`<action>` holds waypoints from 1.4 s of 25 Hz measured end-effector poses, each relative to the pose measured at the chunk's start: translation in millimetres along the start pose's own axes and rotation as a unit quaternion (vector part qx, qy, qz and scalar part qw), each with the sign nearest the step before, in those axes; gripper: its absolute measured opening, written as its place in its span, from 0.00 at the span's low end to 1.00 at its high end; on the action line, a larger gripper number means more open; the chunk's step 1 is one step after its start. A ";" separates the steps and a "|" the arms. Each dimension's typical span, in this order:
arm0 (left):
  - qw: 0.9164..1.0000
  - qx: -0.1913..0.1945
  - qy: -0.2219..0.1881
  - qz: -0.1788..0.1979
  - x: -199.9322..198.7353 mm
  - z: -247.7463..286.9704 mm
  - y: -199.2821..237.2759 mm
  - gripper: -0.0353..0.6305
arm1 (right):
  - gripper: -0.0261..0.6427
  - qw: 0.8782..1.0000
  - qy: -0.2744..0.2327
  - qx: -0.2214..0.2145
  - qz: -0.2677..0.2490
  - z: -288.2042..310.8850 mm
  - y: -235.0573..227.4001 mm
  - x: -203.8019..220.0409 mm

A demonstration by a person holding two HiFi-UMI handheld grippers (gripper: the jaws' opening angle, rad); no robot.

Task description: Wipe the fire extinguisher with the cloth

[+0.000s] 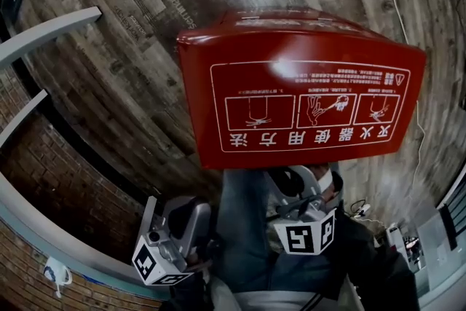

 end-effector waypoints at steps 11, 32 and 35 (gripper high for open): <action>1.000 0.019 -0.002 -0.004 -0.1 13.9 -7.8 0.06 | 0.15 0.991 0.088 0.095 -0.040 -113.5 -109.9 54.6; 0.999 0.048 -0.019 0.012 -3.5 56.1 -50.4 0.06 | 0.40 0.988 0.005 -0.047 0.149 -15.0 -158.3 -48.6; 0.998 0.057 -0.026 0.026 -17.3 65.7 -67.5 0.06 | 0.44 0.985 0.046 -0.038 0.160 -27.5 -175.3 -37.7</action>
Point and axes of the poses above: the fingertips, and each gripper's own axes: z forward along the fingers, y to its left, x out of its underside, the point moved 3 cm from there along -z, backward along the fingers, and after that the axes turned 10 degrees about x, right-handed, at the moved point
